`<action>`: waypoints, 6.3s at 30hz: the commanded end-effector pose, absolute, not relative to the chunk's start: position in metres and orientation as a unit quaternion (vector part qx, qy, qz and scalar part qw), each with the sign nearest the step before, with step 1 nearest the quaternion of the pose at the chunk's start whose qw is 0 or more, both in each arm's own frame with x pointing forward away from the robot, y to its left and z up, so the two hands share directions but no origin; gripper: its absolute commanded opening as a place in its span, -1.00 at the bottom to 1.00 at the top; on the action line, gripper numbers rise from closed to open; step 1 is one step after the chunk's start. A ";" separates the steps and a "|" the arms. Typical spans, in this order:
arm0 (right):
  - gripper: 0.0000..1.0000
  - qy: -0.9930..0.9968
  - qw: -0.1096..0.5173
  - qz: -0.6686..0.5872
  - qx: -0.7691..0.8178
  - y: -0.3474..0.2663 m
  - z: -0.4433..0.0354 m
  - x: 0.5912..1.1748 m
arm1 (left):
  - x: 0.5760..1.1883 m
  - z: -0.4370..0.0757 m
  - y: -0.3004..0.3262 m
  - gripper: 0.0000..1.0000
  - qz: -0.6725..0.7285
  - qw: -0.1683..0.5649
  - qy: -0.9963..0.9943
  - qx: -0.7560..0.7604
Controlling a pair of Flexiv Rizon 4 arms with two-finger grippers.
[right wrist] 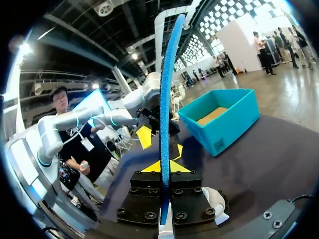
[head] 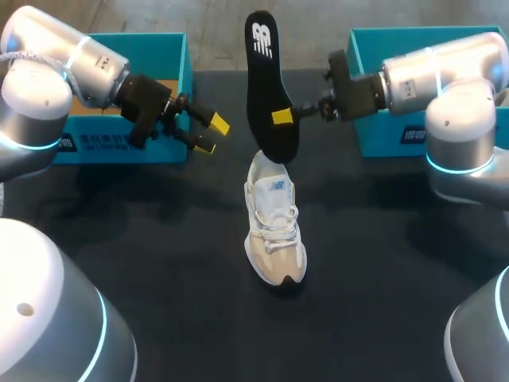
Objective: Take the shoe out of the shoebox, open the shoe tongue, remove and reinsert the insole, then place the shoe into the shoebox
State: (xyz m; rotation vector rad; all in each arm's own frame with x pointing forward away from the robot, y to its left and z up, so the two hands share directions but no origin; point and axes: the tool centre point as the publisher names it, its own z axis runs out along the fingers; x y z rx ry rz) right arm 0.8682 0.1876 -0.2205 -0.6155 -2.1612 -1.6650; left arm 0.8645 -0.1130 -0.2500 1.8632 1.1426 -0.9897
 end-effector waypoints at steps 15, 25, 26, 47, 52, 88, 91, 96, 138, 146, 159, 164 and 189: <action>-1.00 -0.756 0.171 -0.593 -0.216 0.192 -0.228 0.870 | 0.864 -0.251 -0.109 1.00 -0.384 0.369 0.456 0.713; -1.00 -0.761 0.160 -0.599 -0.191 0.192 -0.234 0.875 | 0.864 -0.254 -0.107 1.00 -0.386 0.374 0.457 0.709; -1.00 -0.762 0.160 -0.598 -0.189 0.192 -0.236 0.876 | 0.864 -0.255 -0.106 1.00 -0.387 0.373 0.458 0.708; -1.00 -0.756 0.156 -0.617 -0.155 0.189 -0.282 0.885 | 0.864 -0.260 -0.103 1.00 -0.391 0.372 0.470 0.698; -1.00 -0.752 0.160 -0.619 -0.161 0.188 -0.288 0.884 | 0.865 -0.264 -0.106 1.00 -0.397 0.368 0.471 0.697; -1.00 -0.750 0.177 -0.618 -0.157 0.205 -0.295 0.880 | 0.880 -0.254 -0.120 1.00 -0.419 0.312 0.484 0.702; -1.00 -0.750 0.179 -0.617 -0.156 0.206 -0.296 0.880 | 0.878 -0.254 -0.120 1.00 -0.419 0.314 0.483 0.702; -1.00 -0.749 0.183 -0.617 -0.159 0.206 -0.301 0.878 | 0.874 -0.255 -0.121 1.00 -0.421 0.318 0.481 0.701; -1.00 -0.753 0.220 -0.583 -0.213 0.206 -0.341 0.841 | 0.867 -0.261 -0.121 1.00 -0.431 0.317 0.481 0.695; -1.00 -0.753 0.224 -0.577 -0.222 0.206 -0.344 0.834 | 0.868 -0.260 -0.120 1.00 -0.432 0.313 0.480 0.697; -0.62 -0.760 0.210 -0.576 -0.215 0.206 -0.335 0.841 | 0.871 -0.260 -0.121 1.00 -0.435 0.311 0.476 0.698; -0.65 -0.762 0.209 -0.575 -0.212 0.207 -0.335 0.843 | 0.872 -0.260 -0.122 1.00 -0.436 0.311 0.475 0.698; -1.00 -0.771 0.209 -0.569 -0.196 0.207 -0.327 0.865 | 0.875 -0.268 -0.136 1.00 -0.430 0.297 0.482 0.703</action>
